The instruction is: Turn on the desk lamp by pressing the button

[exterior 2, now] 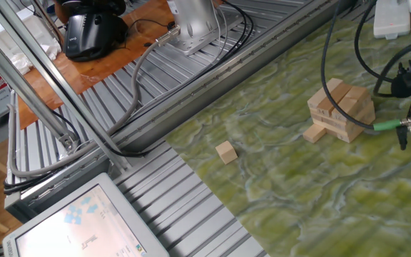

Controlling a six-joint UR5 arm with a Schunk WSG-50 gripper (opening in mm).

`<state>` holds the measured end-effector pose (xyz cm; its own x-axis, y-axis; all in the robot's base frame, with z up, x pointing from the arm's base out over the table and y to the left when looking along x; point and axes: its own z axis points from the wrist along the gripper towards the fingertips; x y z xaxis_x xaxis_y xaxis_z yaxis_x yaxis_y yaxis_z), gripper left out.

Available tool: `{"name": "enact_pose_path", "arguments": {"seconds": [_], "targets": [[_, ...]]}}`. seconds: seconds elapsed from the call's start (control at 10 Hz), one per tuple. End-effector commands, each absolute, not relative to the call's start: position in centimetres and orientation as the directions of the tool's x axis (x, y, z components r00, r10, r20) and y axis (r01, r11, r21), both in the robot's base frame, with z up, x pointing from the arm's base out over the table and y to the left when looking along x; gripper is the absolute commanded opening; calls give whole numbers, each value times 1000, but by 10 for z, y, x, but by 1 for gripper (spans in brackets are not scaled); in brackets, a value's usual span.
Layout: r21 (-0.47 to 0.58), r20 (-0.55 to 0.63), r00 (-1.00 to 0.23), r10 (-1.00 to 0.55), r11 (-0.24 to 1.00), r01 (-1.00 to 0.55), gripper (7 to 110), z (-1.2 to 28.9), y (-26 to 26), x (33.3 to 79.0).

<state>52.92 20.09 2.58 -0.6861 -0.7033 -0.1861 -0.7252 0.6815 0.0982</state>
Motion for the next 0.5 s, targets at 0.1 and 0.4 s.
{"name": "enact_pose_path", "arguments": {"seconds": [0.1, 0.4], "targets": [[102, -189, -694, -695, 689, -717, 7, 24, 199, 528], [103, -190, -693, -695, 688, -718, 7, 23, 201, 528]]}}
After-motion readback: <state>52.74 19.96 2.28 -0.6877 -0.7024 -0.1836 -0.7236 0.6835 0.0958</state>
